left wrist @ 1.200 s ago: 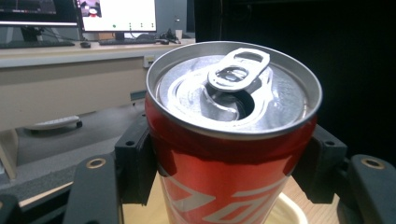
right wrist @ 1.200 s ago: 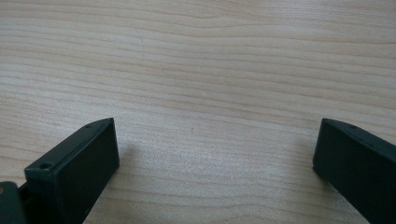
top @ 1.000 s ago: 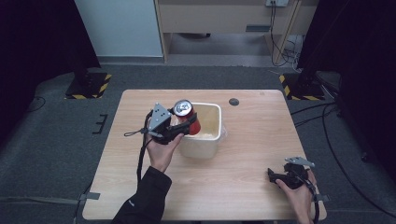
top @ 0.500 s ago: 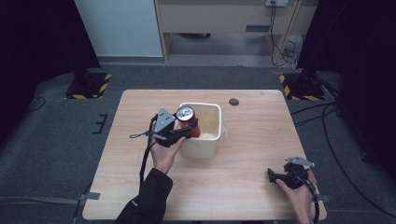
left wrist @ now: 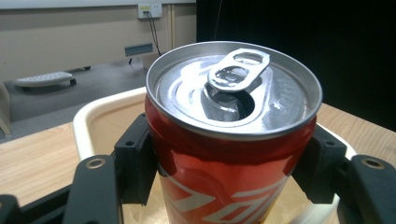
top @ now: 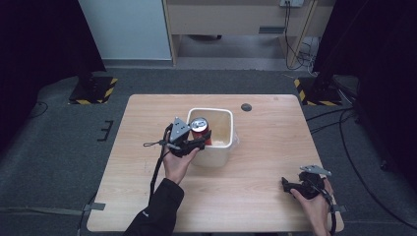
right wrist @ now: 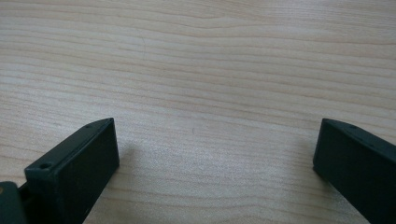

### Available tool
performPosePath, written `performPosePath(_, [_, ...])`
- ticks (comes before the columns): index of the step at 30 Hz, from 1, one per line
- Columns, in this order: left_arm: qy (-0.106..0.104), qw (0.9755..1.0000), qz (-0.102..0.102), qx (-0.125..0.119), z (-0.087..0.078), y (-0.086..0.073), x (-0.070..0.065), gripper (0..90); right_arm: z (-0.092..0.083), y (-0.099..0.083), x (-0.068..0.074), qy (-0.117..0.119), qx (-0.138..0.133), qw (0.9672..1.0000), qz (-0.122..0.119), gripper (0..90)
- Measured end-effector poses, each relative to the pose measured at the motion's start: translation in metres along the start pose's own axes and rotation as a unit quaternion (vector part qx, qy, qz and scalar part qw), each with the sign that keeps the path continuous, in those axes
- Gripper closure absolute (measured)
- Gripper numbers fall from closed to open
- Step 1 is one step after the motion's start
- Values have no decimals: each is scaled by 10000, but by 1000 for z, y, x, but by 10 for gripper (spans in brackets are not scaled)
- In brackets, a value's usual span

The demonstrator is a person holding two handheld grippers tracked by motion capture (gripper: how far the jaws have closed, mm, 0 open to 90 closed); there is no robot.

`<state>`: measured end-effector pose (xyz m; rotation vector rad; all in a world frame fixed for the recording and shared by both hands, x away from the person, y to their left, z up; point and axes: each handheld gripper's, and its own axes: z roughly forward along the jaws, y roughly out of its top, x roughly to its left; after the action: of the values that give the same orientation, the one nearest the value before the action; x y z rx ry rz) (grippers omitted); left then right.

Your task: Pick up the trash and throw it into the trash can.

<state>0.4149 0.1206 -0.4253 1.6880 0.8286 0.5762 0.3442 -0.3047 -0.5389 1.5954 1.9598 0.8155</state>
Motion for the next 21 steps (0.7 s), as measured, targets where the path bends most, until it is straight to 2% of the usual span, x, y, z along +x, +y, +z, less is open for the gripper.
performPosePath(12, [20, 9995, -99, 305, 9, -15, 1, 319, 0, 0, 0, 3, -1, 10000, -7, 4])
performPosePath(21, [73, 9997, -32, 219, 9, -19, -1, 267, 0, 0, 0, 6, -2, 10000, -11, 4])
